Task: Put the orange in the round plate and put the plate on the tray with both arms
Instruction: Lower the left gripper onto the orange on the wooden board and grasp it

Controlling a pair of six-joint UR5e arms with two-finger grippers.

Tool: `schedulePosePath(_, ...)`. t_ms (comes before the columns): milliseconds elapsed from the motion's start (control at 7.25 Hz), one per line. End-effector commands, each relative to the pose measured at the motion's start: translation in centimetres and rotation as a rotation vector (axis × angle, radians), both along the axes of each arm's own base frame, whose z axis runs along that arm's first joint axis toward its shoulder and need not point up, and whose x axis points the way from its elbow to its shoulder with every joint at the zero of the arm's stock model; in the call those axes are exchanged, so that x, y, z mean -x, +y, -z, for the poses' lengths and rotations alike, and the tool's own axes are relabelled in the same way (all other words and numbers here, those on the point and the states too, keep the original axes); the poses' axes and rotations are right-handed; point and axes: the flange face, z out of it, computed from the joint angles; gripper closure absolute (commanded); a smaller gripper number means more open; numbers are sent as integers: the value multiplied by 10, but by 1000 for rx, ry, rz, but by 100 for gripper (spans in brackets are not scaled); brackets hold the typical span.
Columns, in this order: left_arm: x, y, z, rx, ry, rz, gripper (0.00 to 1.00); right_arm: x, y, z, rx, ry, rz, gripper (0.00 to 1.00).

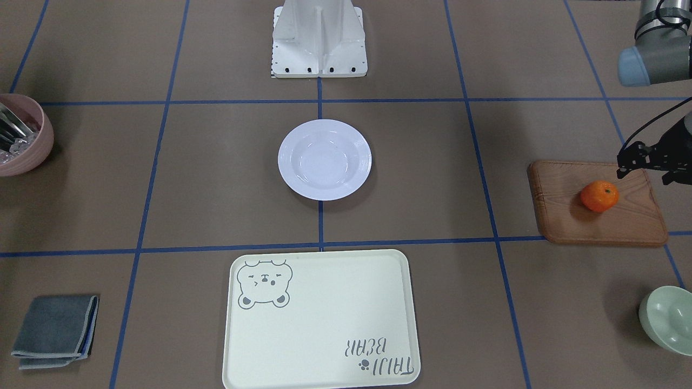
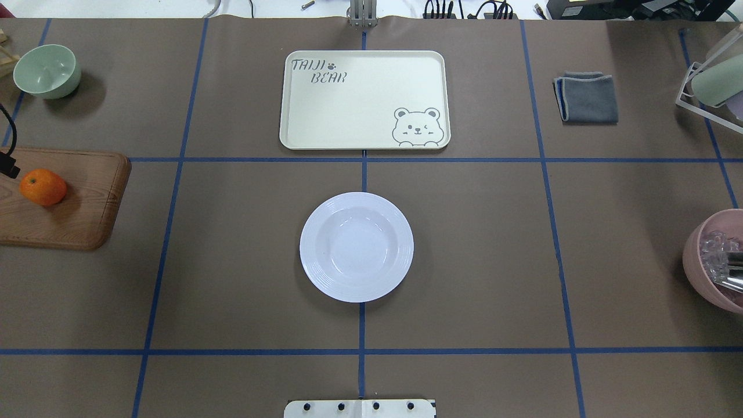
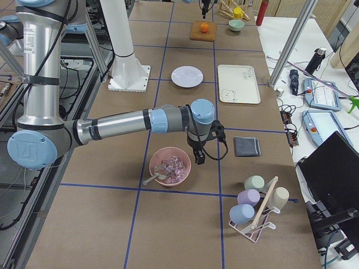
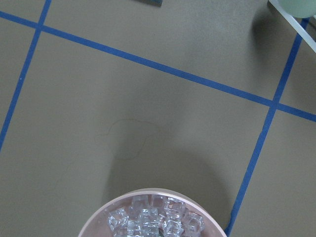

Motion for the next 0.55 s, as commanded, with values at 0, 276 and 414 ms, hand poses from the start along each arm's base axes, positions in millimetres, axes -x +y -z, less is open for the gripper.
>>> schedulePosePath(0,-31,-8,-6,12,8,-19,2,8,-1,1,-5,3,18,0)
schedulePosePath(276,-34,-12,-17,7,21,1,2,11,-2,1,-4,3,22,0)
schedulePosePath(414,-40,-12,-21,24,20,3,2,11,-2,1,-4,3,22,0)
